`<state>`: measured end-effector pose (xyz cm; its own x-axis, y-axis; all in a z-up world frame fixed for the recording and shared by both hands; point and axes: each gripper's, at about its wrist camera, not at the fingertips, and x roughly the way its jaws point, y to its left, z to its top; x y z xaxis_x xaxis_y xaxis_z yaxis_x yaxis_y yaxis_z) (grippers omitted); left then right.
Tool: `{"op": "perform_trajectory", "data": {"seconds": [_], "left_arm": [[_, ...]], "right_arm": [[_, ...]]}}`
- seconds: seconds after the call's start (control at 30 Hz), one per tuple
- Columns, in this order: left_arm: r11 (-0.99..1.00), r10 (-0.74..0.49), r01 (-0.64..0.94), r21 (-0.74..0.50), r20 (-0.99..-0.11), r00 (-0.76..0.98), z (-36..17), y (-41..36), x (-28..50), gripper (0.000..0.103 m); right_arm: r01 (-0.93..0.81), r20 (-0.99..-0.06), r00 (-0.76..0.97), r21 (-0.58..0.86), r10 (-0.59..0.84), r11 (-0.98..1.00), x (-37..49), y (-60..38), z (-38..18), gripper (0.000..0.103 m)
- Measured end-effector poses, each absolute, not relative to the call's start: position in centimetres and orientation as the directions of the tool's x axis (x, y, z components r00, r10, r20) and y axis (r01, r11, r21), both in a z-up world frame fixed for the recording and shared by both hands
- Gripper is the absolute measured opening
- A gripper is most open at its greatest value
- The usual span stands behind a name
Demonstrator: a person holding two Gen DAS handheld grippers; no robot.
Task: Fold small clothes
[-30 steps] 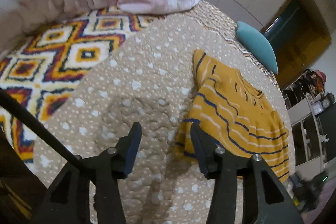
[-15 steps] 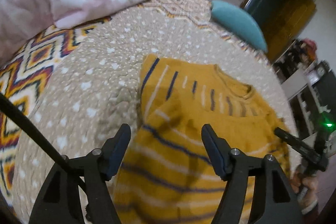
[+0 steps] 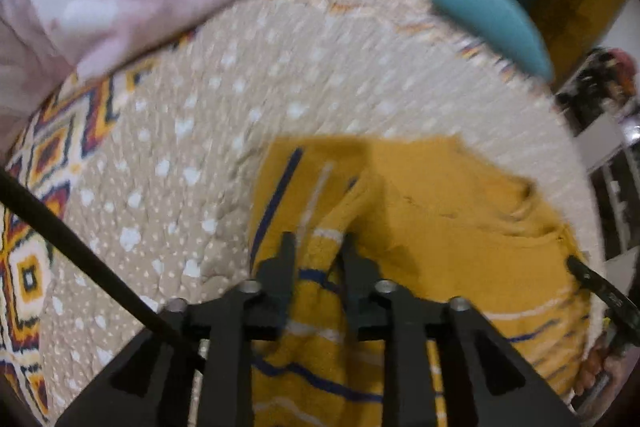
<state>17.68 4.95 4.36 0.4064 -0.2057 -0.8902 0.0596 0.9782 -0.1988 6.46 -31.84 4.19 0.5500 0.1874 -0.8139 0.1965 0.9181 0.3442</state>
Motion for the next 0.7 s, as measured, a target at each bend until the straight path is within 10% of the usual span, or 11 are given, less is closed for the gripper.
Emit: {"op": "perform_trajectory", "data": {"seconds": [0.3,0.43,0.7], "left_arm": [[0.94,-0.261,-0.042,-0.339,-0.792,0.552,9.8,11.0,11.7,0.06],[0.949,-0.198,-0.063,-0.31,-0.737,0.647,12.5,13.2,5.4,0.079],[0.93,-0.271,-0.031,-0.367,-0.739,0.617,9.7,11.8,-2.0,0.081]], "right_arm": [[0.187,-0.69,0.702,0.418,0.176,0.889,-0.2,-34.1,11.0,0.056],[0.191,-0.668,0.716,0.466,0.202,0.864,-5.0,-35.2,11.2,0.063],[0.263,-0.628,0.702,0.667,0.335,0.697,-10.7,-36.1,4.0,0.065]]}}
